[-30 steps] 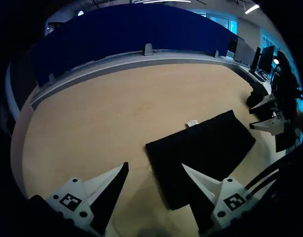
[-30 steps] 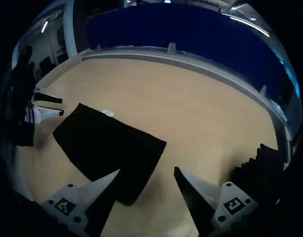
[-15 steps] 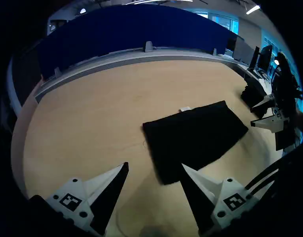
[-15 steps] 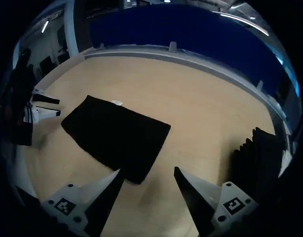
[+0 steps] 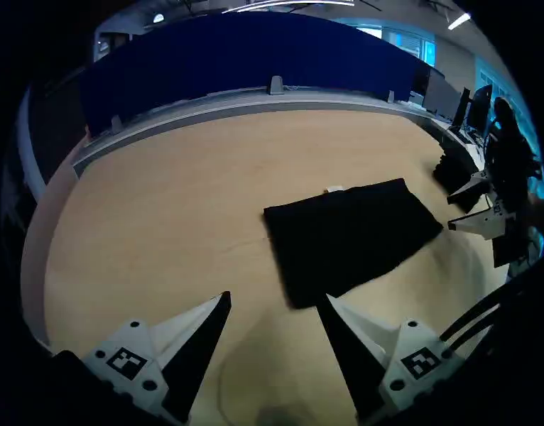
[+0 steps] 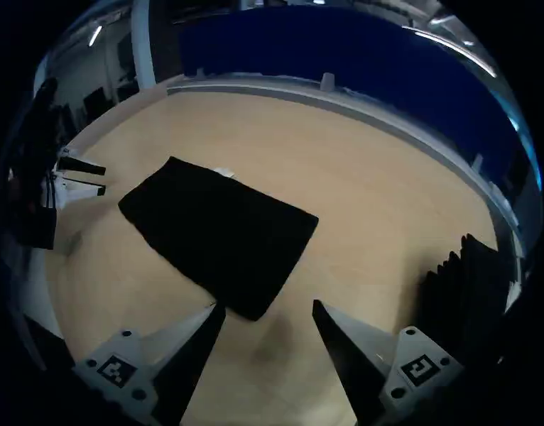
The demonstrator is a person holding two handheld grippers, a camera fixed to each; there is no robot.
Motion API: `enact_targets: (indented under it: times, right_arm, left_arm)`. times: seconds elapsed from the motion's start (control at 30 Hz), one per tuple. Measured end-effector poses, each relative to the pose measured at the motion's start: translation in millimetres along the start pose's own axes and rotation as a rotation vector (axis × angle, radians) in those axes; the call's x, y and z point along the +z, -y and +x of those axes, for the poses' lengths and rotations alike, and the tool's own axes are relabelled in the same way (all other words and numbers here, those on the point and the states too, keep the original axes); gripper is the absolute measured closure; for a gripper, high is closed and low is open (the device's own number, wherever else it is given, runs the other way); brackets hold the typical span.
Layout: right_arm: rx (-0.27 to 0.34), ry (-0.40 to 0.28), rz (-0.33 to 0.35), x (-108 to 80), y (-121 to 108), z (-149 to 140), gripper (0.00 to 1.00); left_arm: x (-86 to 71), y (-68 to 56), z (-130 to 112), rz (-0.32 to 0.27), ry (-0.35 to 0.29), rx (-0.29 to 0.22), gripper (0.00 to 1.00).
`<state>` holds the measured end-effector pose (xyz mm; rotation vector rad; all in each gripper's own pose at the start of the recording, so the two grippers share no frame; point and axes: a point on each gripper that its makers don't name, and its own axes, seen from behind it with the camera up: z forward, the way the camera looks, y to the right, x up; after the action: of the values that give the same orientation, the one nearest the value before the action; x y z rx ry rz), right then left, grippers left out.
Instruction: Fold towel
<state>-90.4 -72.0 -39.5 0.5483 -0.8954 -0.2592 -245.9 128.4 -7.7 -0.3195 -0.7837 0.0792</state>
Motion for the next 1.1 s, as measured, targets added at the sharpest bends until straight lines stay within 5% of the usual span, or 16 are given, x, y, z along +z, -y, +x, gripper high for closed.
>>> enact_targets:
  times: [0.47,0.67,0.87,1.1]
  right_arm:
    - [-0.172,0.079,0.093,5.3,12.7,-7.6,0.08]
    - [-0.193,0.101,0.106,8.8,14.6,-8.2,0.14]
    - [-0.187,0.116,0.109,13.5,14.6,-11.6,0.26]
    - [-0.178,0.138,0.126,16.9,16.6,-19.4,0.52]
  left_arm:
    - [-46.8,17.3,-35.5,0.08,-0.002,-0.053,0.11]
    - [-60.9,22.0,-48.9,0.1,0.005,-0.078,0.11]
    - [-73.3,27.7,-58.4,0.116,0.007,-0.097,0.11]
    - [-85.9,34.1,-65.4,0.129,0.009,-0.11,0.11]
